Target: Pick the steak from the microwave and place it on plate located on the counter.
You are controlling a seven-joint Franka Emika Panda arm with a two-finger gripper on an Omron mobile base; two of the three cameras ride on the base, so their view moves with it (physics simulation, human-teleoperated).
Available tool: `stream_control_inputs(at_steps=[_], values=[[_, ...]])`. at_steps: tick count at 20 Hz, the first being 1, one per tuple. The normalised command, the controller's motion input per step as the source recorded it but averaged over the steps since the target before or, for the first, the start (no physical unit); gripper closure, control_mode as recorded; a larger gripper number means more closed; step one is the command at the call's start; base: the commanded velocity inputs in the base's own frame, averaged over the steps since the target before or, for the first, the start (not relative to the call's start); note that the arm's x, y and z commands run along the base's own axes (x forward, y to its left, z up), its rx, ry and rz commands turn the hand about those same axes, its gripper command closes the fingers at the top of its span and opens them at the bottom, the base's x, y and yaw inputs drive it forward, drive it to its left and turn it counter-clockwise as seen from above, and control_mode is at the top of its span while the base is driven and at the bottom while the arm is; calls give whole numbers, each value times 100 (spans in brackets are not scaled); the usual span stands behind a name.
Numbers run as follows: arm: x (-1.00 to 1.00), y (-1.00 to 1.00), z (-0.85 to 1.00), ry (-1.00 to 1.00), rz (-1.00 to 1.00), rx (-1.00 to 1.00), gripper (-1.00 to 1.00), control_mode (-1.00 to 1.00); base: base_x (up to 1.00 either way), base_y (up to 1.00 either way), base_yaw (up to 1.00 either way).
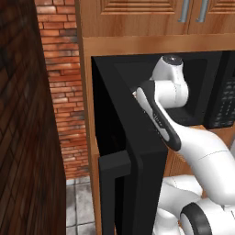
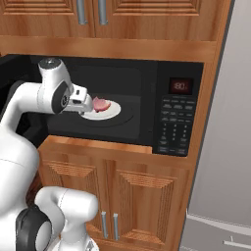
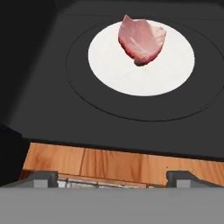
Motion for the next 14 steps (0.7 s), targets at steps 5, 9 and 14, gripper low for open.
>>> stream_control_inputs(at_steps=[5,9,14], values=[[62,0,0,-7,3,0,-100,-100,0,0,0],[58,-11,0,-3,0,0,-100,-100,0,0,0],[64,-5,-3,0,0,0,-100,-100,0,0,0]])
